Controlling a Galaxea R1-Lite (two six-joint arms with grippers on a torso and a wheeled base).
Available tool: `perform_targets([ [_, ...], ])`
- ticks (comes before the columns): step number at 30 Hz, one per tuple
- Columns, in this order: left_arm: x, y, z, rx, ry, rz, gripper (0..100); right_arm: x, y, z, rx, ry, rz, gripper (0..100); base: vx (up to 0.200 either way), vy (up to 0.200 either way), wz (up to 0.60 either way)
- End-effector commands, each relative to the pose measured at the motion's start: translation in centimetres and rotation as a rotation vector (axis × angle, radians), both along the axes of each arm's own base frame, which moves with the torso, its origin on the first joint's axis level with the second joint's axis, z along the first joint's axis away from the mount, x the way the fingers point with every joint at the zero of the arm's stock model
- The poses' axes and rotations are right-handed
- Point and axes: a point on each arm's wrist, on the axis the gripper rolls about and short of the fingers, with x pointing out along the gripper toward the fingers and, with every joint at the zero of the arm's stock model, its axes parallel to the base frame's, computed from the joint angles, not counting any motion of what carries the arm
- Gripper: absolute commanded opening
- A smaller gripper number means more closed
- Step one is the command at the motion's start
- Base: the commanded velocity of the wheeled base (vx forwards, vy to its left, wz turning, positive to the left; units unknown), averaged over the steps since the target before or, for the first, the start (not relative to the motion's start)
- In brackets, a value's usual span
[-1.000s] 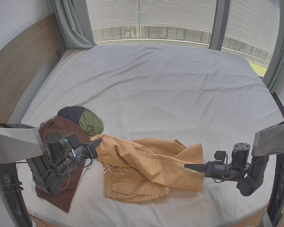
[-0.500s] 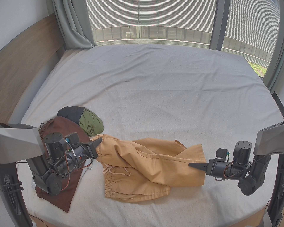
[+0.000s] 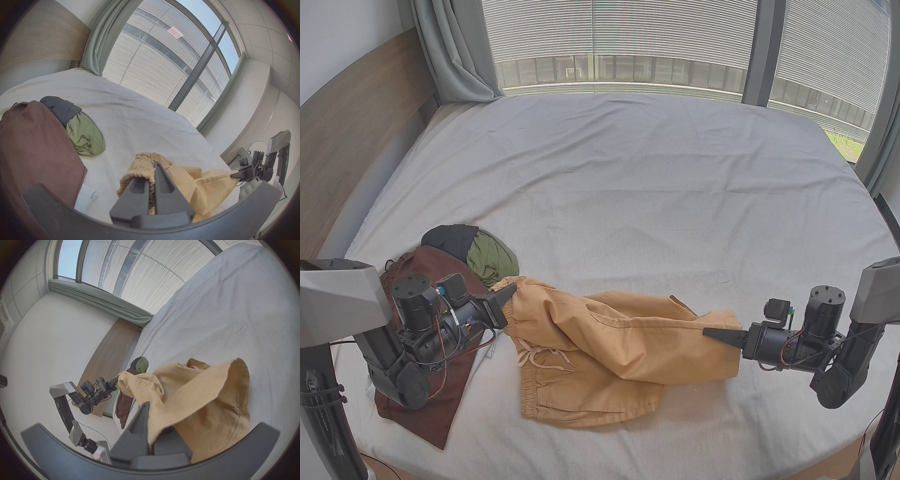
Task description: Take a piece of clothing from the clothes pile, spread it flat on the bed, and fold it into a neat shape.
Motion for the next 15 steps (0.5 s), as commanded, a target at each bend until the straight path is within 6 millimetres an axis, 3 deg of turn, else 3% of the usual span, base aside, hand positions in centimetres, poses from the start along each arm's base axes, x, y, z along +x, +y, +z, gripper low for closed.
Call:
perform_targets([
  [1, 0.2, 0.0, 1.1, -0.011, -0.043, -0.002, 0, -0.2, 0.0, 1.3, 0.012, -0.046, 0.003, 0, 0.0, 0.0, 0.0],
  [15, -0.1, 0.3, 3.0, -0.028, -0.106, -0.099, 0, -1.7, 0.6, 4.6, 0.042, -0.151, 0.038, 0, 0.0, 0.0, 0.0],
])
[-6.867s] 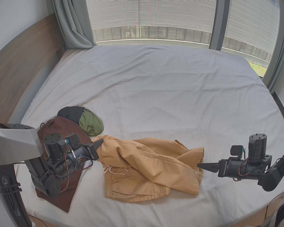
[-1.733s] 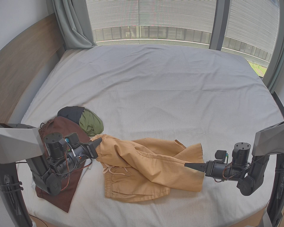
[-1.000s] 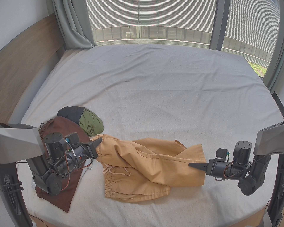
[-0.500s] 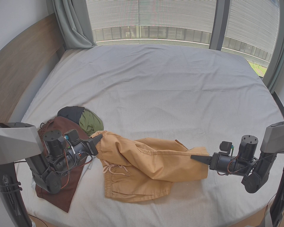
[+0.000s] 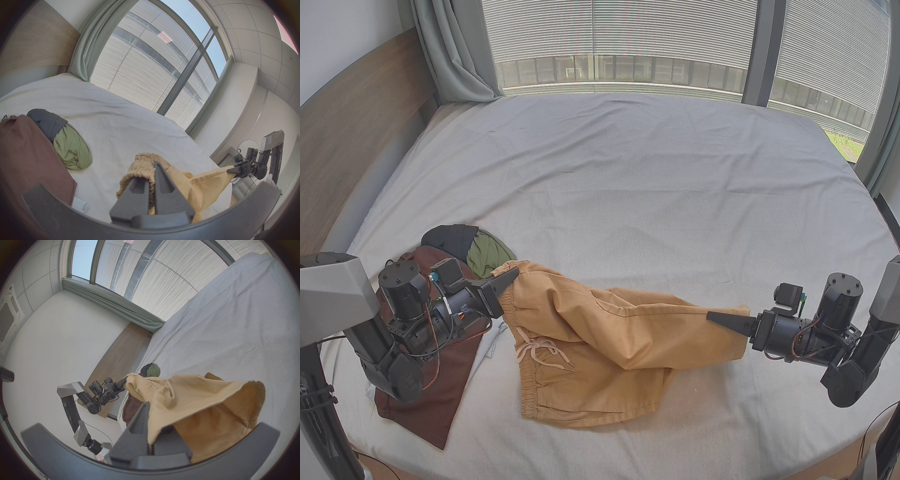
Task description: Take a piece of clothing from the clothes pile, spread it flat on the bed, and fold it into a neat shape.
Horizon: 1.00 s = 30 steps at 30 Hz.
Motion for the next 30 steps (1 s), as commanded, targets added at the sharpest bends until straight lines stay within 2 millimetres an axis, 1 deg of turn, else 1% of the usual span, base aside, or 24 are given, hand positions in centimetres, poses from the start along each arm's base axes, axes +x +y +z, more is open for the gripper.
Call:
perform_targets([
  [1, -0.1, 0.1, 0.7, -0.004, -0.026, 0.0, 0, -0.5, 0.1, 1.2, 0.012, -0.042, 0.008, 0, 0.0, 0.0, 0.0],
  [13, -0.2, 0.1, 1.2, -0.006, -0.045, -0.005, 0, -0.5, 0.1, 1.5, 0.016, -0.054, 0.006, 0, 0.0, 0.0, 0.0],
  [18, 0.0, 0.1, 1.5, -0.005, -0.063, -0.006, 0, -0.7, 0.0, 2.1, 0.021, -0.076, 0.006, 0, 0.0, 0.0, 0.0],
  [21, 0.0, 0.1, 1.5, 0.029, -0.09, -0.023, 0, -0.8, -0.1, 2.4, 0.025, -0.086, 0.005, 0, 0.0, 0.0, 0.0],
  [24, 0.2, 0.8, 1.6, 0.083, -0.131, -0.044, 0, -0.9, -0.1, 2.9, 0.03, -0.102, 0.005, 0, 0.0, 0.0, 0.0],
  [30, 0.4, 0.8, 1.8, 0.087, -0.148, -0.048, 0, -1.0, -0.1, 3.1, 0.032, -0.111, 0.005, 0, 0.0, 0.0, 0.0],
])
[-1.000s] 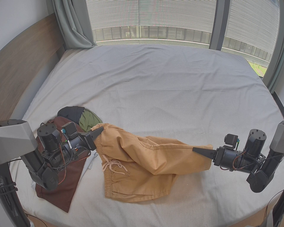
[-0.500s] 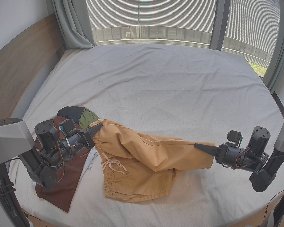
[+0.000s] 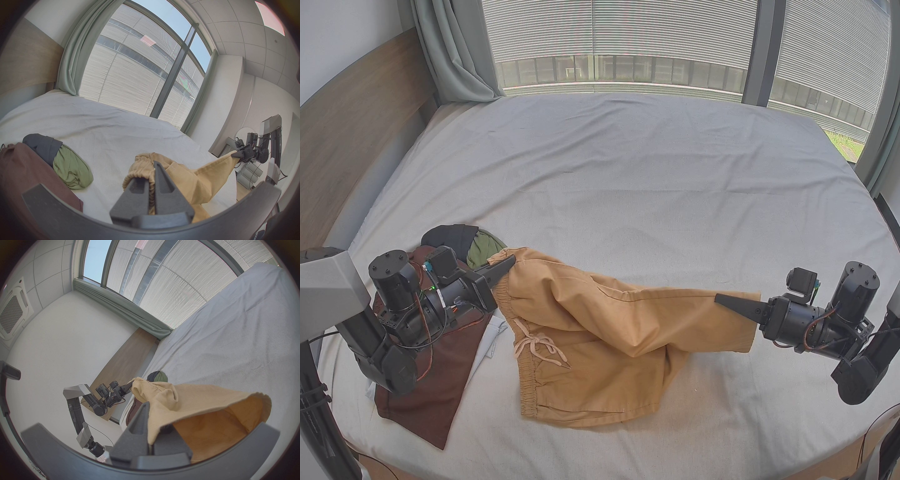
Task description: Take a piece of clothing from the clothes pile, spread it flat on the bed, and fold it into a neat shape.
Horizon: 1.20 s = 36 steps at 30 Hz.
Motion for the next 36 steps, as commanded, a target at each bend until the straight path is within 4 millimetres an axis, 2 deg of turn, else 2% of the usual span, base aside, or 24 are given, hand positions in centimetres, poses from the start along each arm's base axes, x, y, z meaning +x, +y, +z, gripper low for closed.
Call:
perform_targets([
  [1, 0.2, 0.2, 0.2, -0.002, -0.013, 0.006, 0, -0.1, 0.0, 0.3, 0.003, -0.014, -0.001, 0, 0.0, 0.0, 0.0],
  [20, 1.4, 2.1, 1.3, -0.01, -0.068, 0.069, 0, 1.1, -0.6, 1.4, 0.02, -0.067, -0.087, 0, 0.0, 0.0, 0.0],
  [36, 1.5, 2.3, 1.2, -0.01, -0.066, 0.075, 0, 1.9, -2.0, 1.9, 0.025, -0.096, -0.143, 0, 0.0, 0.0, 0.0],
])
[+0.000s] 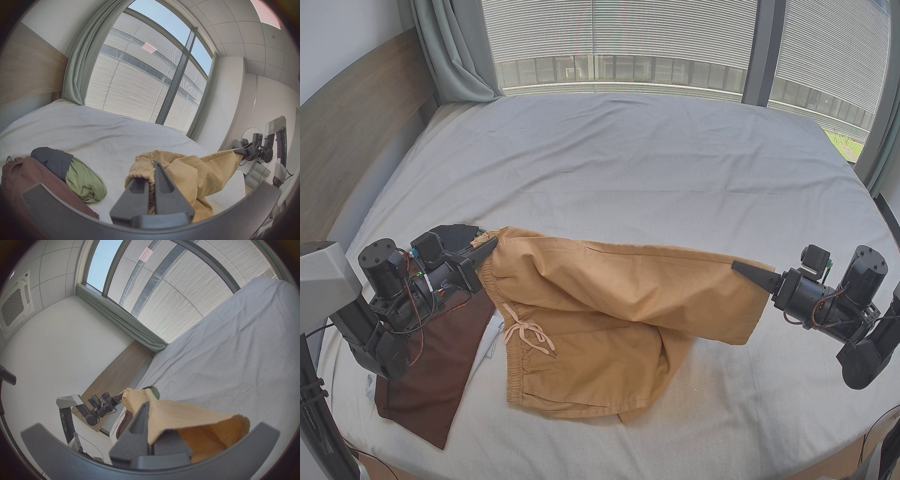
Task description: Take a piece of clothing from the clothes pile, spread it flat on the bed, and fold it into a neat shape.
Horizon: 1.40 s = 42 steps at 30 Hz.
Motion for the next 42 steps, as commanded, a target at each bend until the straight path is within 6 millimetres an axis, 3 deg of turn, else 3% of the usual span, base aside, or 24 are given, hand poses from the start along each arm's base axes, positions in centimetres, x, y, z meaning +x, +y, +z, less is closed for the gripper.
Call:
perform_targets([
  [1, 0.0, 0.0, 0.0, -0.001, -0.003, 0.0, 0, 0.2, -0.4, 0.2, 0.0, -0.01, -0.016, 0, 0.0, 0.0, 0.0],
  [27, 0.6, 0.8, -0.1, -0.008, 0.0, 0.029, 0, 1.3, -3.0, 1.1, 0.002, -0.058, -0.11, 0, 0.0, 0.0, 0.0],
  [42, 0.6, 0.9, -0.2, -0.008, 0.001, 0.033, 0, 1.5, -3.3, 1.1, 0.004, -0.062, -0.12, 0, 0.0, 0.0, 0.0],
])
